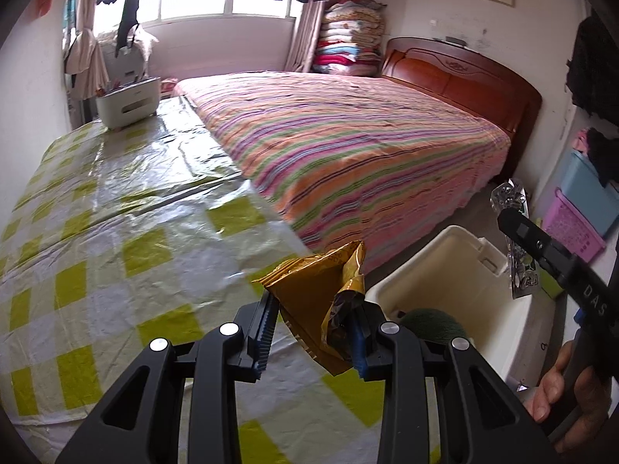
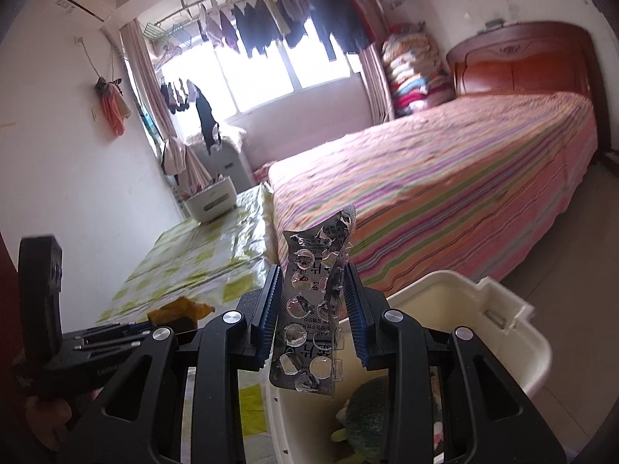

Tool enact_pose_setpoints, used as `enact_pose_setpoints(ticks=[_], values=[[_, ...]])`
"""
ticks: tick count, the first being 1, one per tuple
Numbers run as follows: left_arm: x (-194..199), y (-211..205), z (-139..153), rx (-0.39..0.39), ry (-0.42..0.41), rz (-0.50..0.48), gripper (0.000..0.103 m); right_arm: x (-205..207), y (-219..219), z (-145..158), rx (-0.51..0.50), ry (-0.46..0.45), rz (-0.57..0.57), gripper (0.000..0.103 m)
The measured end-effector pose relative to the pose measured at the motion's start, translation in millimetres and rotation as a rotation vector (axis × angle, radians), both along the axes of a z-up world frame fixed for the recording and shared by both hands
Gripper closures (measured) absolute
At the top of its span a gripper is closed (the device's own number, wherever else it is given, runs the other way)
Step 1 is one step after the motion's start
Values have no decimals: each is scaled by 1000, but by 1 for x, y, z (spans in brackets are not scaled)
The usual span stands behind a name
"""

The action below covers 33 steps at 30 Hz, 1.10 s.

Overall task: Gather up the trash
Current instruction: 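Drop the blister pack into the bin with the right tool while the left tool carries the wrapper, then lower the snack wrapper into the cream bin and open the left tool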

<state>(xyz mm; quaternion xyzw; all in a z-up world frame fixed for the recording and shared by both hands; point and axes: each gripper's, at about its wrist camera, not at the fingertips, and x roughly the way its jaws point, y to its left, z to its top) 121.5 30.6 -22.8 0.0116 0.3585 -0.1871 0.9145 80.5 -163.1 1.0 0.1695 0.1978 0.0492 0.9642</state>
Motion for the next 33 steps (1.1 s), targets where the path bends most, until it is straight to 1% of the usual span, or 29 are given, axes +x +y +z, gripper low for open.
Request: enact_pose_setpoints(ticks=[5, 7, 9, 12, 15, 20, 23, 26, 27, 31, 33], values=[[-3, -23, 17, -52, -17, -35, 71, -17, 0, 7, -32, -51, -46, 71], [-6, -36, 21, -67, -20, -60, 71, -24, -6, 7, -40, -62, -87, 71], [-8, -45, 22, -92, -17, -81, 71, -33, -15, 5, -42, -67, -121, 70], [-13, -56, 17, -133, 3, -110, 71, -37, -26, 1, -32, -48, -161, 70], [-17, -66, 11, -102, 12, -135, 71, -35, -34, -5, -12, -19, -179, 70], [-16, -65, 9, -106, 21, -124, 71, -28, -27, -5, 6, -8, -185, 69], [-14, -63, 6, -107, 31, -122, 71, -31, -27, 1, 6, -14, -194, 42], [-14, -65, 4, -106, 36, -124, 71, -40, -35, 5, 23, -25, -213, 41], [-14, -66, 4, -105, 38, -127, 71, -41, -36, 6, 28, -28, -214, 38], [-14, -72, 1, -102, 46, -143, 71, -47, -46, 9, 88, -55, -224, 34], [-16, -76, 0, -100, 46, -154, 71, -55, -57, 10, 128, -76, -247, 33]])
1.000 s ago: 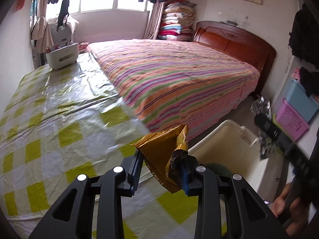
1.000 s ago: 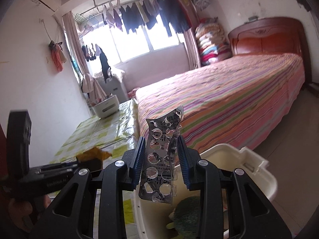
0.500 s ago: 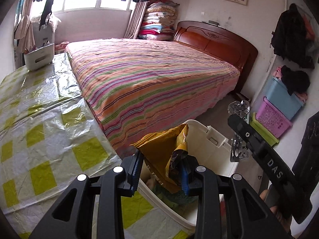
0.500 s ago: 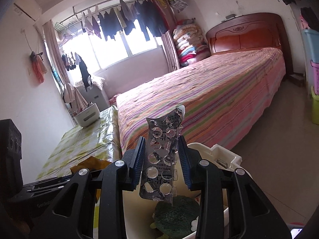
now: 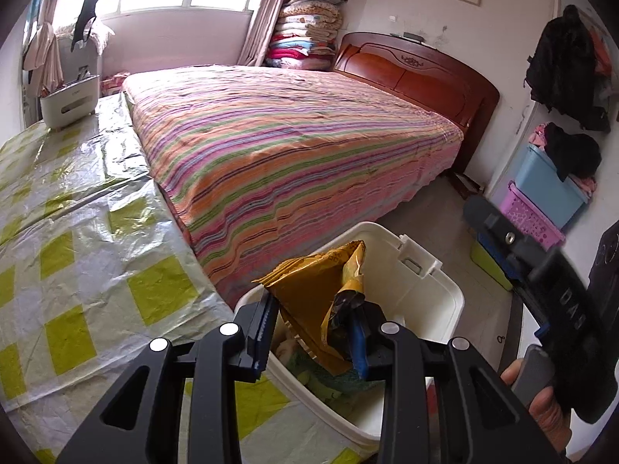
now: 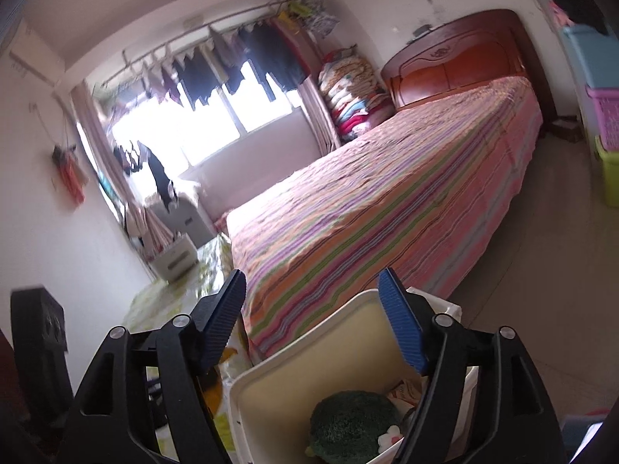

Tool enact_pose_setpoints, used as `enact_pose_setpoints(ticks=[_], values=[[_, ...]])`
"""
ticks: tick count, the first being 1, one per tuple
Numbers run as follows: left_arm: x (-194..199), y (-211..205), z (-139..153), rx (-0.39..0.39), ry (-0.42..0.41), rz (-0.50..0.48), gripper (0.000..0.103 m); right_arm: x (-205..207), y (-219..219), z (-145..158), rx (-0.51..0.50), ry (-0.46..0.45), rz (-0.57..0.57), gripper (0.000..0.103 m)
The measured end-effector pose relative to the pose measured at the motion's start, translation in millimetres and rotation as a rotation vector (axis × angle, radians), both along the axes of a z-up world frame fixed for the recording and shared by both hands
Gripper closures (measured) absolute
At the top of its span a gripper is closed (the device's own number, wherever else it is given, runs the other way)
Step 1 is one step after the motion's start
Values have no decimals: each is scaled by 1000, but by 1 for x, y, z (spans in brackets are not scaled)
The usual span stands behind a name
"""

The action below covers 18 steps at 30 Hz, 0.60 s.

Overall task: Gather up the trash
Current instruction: 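Lower the snack wrapper into the cream bin and open the left tool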

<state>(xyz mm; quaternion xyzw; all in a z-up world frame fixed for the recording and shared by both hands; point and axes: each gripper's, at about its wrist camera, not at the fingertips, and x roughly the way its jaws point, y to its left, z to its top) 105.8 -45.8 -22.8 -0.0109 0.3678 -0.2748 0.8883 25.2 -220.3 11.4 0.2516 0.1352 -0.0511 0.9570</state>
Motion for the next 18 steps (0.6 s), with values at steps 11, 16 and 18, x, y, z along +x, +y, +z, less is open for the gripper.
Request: enact_pose_setpoints(ticks=[11, 16, 18], values=[[-2, -26, -12, 26, 40, -63, 71, -18, -15, 5, 77, -82, -49, 28], [-4, -36, -13, 25, 35, -79, 68, -40, -27, 11, 104, -115, -82, 26], [-6, -40, -12, 28, 25, -82, 65, -50, -31, 17, 88, -117, -92, 26]])
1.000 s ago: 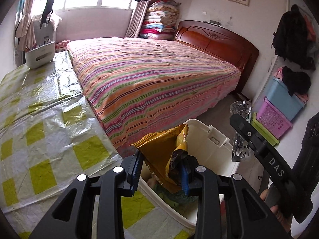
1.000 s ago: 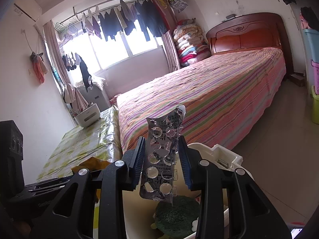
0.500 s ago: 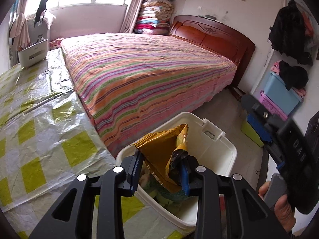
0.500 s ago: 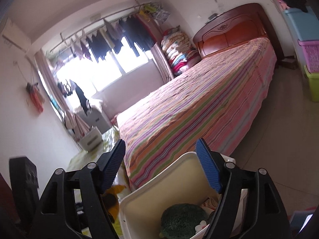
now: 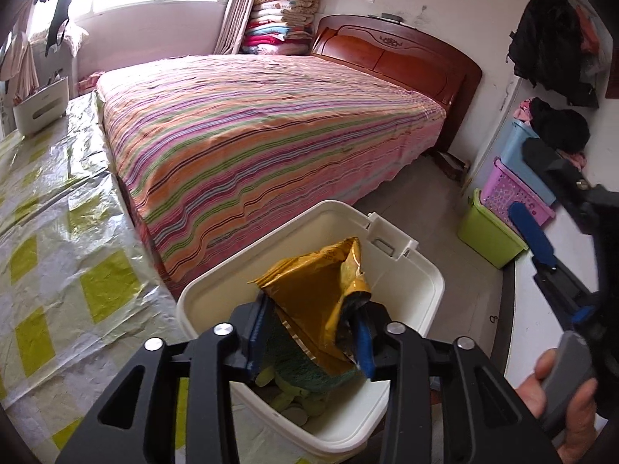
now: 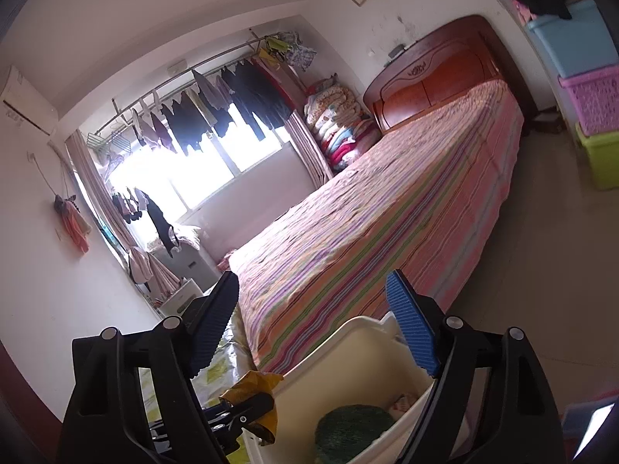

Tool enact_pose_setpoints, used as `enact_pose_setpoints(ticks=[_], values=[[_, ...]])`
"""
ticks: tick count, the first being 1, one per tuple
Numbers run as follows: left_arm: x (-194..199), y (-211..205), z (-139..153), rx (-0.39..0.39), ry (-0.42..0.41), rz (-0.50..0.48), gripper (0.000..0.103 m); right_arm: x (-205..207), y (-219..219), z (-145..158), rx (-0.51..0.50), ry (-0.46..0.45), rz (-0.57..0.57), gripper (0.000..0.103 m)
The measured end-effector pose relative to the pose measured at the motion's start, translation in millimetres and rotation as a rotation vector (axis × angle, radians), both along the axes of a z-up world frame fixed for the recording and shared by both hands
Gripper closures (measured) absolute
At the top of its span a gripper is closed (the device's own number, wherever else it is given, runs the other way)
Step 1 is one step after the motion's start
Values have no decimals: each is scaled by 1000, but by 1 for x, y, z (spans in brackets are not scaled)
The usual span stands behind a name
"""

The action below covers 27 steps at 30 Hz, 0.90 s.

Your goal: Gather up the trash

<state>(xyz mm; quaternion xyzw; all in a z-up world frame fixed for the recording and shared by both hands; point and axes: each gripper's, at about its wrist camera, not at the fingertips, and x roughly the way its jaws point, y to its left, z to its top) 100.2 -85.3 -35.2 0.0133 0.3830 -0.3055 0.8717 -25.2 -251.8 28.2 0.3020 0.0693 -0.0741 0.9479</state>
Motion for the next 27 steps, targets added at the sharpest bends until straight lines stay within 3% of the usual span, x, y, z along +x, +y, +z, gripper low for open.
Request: enact_pose_setpoints(ticks=[3, 4, 8, 16, 21, 27], values=[[-4, -5, 2, 15, -12, -6, 46, -9, -5, 6, -21, -1, -12, 24], [-7, -7, 4, 27, -23, -5, 35, -12, -5, 8, -26, 0, -13, 24], [-15, -6, 11, 48, -70, 22, 23, -18, 0, 14, -47, 6, -10, 22], [-27, 20, 31, 92, -138, 106, 22, -22, 11, 27, -148, 58, 6, 15], [-37, 42, 48, 108, -190, 171, 22, -27, 18, 25, -242, 132, 4, 8], [-52, 66, 64, 137, -237, 229, 22, -23, 40, 21, -322, 205, 27, 7]])
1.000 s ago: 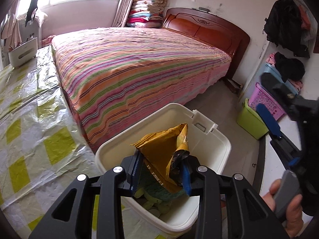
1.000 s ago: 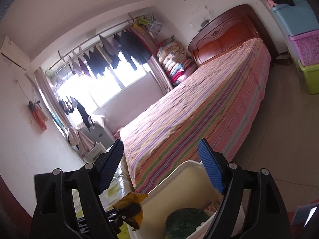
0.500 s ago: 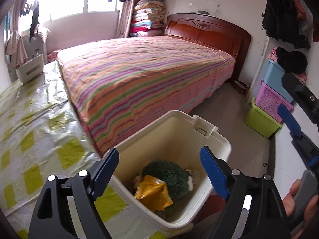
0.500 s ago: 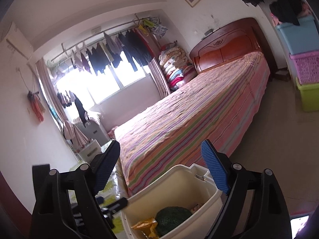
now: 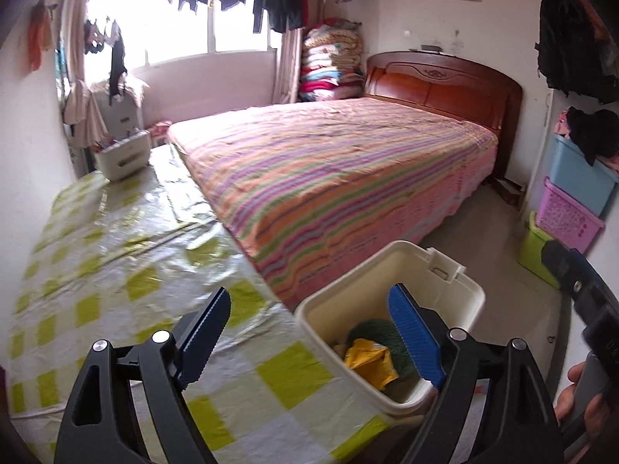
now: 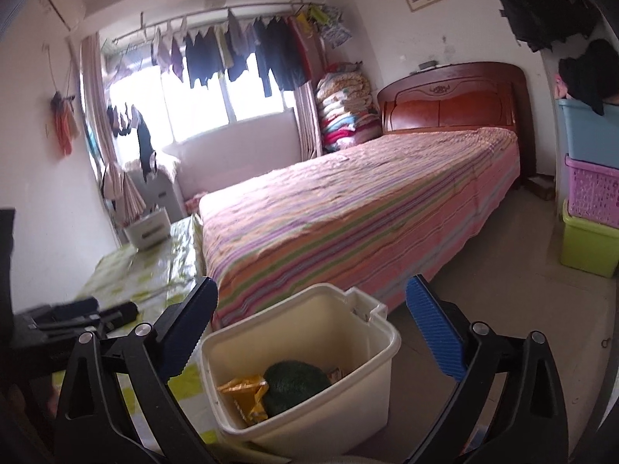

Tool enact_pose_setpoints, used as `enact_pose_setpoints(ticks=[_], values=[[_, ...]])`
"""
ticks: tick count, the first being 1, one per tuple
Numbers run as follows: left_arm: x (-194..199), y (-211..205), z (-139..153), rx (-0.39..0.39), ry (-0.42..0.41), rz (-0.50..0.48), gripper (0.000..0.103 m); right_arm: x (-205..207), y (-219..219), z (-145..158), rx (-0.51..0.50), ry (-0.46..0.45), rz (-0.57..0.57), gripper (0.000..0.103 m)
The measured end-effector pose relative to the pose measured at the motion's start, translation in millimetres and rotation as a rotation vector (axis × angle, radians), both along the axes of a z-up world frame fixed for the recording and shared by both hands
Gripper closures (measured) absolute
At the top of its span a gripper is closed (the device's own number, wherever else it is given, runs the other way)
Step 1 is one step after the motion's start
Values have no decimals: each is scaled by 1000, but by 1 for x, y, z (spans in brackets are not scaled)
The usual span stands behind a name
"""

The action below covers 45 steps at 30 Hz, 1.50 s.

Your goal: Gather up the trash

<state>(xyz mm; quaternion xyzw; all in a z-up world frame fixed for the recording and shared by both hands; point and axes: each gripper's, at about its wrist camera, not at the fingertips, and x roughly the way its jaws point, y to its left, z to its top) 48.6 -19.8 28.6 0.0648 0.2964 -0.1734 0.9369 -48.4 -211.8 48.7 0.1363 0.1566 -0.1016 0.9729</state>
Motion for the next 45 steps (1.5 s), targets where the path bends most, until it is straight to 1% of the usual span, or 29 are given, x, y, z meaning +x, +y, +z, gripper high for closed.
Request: enact_pose_setpoints(ticks=[3, 5, 12, 16, 25, 35, 45], values=[[-5, 7, 5, 29, -17, 19, 22, 4, 13, -3, -8, 29, 21, 7], [-7, 12, 9, 35, -22, 26, 22, 6, 20, -3, -17, 44, 31, 7], [-11, 21, 18, 44, -41, 49, 22, 9, 32, 12, -33, 61, 50, 7], [-13, 25, 22, 35, -44, 52, 22, 9, 31, 20, -37, 64, 54, 7], [-16, 31, 29, 14, -50, 60, 22, 12, 32, 19, -29, 77, 68, 7], [-14, 36, 31, -7, -31, 58, 22, 15, 33, 17, -12, 90, 79, 7], [-14, 33, 32, -8, -32, 53, 22, 16, 32, 16, -10, 93, 78, 7]])
